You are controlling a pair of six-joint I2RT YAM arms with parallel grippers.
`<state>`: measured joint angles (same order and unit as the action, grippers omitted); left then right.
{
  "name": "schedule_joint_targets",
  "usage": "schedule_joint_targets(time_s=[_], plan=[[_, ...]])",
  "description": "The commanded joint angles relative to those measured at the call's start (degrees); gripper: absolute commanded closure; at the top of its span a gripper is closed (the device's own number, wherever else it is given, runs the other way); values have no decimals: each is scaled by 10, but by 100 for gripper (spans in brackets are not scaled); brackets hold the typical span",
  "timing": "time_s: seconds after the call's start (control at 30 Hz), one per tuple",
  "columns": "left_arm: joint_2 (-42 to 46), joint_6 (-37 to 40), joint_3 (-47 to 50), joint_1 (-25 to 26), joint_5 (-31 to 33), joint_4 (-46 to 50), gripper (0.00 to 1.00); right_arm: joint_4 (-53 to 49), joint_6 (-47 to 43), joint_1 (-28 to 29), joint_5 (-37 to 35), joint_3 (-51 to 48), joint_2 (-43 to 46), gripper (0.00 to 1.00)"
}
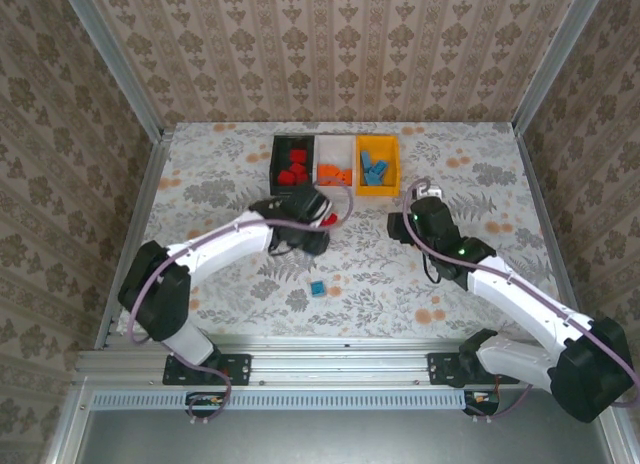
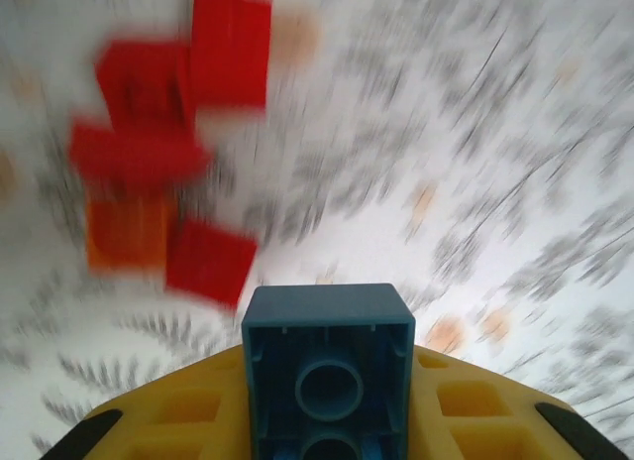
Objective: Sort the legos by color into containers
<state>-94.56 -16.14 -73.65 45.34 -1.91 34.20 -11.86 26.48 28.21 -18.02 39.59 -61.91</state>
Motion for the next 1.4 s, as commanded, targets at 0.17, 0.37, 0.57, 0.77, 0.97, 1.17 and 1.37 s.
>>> schedule_joint_targets(time_s=[0.17, 0.37, 0.57, 0.77, 0.97, 1.17, 1.37], plan=[[-300, 41, -462, -33, -128, 48, 84, 1, 117, -3, -20, -116, 68, 29], [-449, 0, -621, -44, -142, -4, 82, -28, 114, -7, -27, -125, 122, 28], [-541, -27, -702, -58, -145, -82, 76, -30, 133, -8, -11, -158, 172, 28], [-593, -52, -744, -73, -155, -133, 66, -45, 133, -8, -7, -175, 202, 27], [-589, -65, -759, -72, -191, -146, 18, -53, 147, -8, -4, -194, 231, 27], [-501, -34, -694, -50, -220, -131, 0, -61, 138, -8, -4, -181, 241, 27], [-257, -16, -383, -34, -119, -192, 0, -46, 126, 5, 33, -159, 226, 28]])
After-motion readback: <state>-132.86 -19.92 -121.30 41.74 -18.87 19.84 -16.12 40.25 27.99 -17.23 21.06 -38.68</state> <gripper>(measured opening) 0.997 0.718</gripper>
